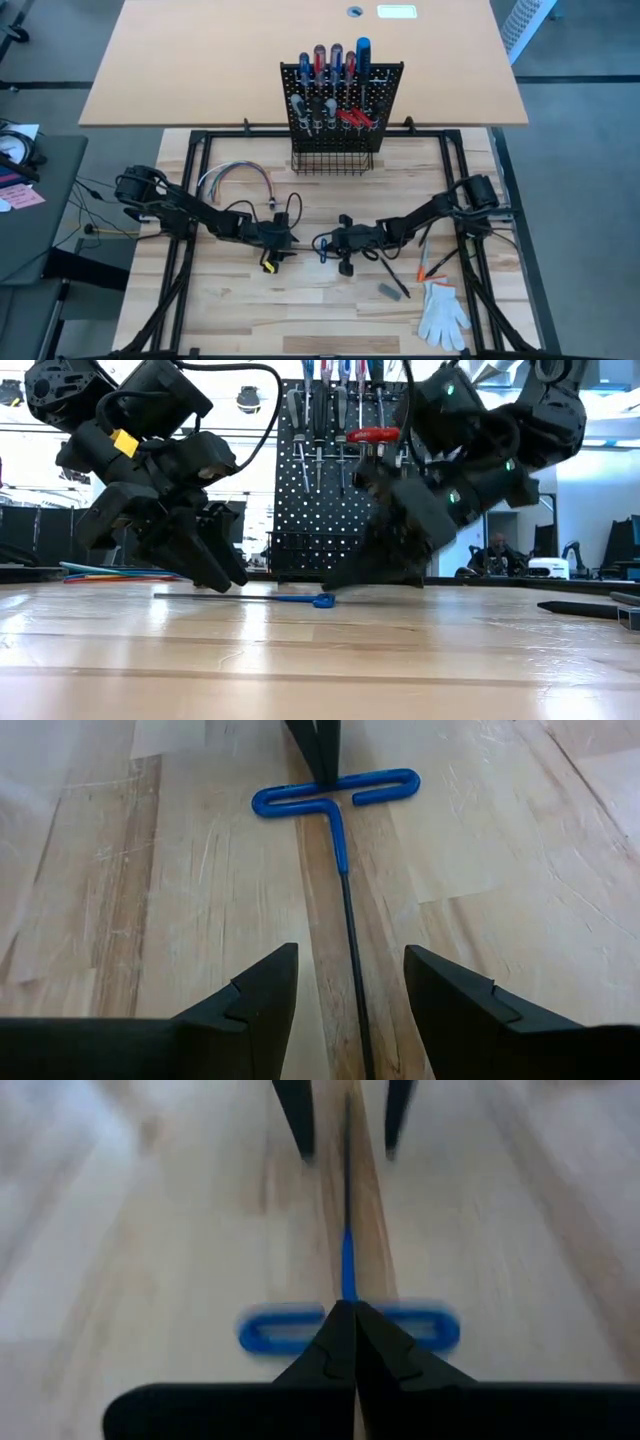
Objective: Hang tools onto peg board
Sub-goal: Hang the blue t handle screwdriver on the black peg board
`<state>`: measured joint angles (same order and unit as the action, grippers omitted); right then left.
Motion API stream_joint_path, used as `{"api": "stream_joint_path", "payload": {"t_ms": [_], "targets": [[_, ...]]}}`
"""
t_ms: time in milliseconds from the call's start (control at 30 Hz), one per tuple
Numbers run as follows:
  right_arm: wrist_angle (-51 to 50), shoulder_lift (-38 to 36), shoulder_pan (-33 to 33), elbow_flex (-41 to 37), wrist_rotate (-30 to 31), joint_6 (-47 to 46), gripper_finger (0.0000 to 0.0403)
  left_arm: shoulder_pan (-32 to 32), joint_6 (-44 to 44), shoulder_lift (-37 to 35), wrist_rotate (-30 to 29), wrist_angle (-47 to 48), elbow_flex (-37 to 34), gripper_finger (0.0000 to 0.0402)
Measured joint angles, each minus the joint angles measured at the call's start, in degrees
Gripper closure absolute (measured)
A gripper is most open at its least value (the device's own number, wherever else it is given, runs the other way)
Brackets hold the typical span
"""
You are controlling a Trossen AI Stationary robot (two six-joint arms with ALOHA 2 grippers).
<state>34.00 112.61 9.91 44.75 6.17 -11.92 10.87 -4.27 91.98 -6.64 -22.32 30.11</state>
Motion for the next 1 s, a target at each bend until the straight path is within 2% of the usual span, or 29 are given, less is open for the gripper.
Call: {"api": "stream_joint_path", "payload": {"t_ms": [533,633,733,933,1000], "targets": [[-4.4,0.7,-0.6,0.3,-1.6,-2.2,0.0402,0.0,-0.4,0.0,0.0,1.4,0.0,0.0224],[-4.3,0.7,-0.6,0.3,-1.6,-2.2,0.0402,0.0,0.4,0.0,0.0,2.1,0.0,0.0234],[-4.3,0.8,-0.6,0.3,-1.6,-2.2,0.0402,0.0,0.5,0.0,0.0,2.4,0.0,0.0263],[-4.2,0.8,-0.6,0.2,-1.7,-2.2,0.0402,0.0,0.6,0.0,0.0,2.5,0.0,0.0368],[-4.2,0.8,-0.6,0.2,-1.7,-2.2,0.0402,0.0,0.8,0.0,0.0,2.5,0.0,0.0392]]}}
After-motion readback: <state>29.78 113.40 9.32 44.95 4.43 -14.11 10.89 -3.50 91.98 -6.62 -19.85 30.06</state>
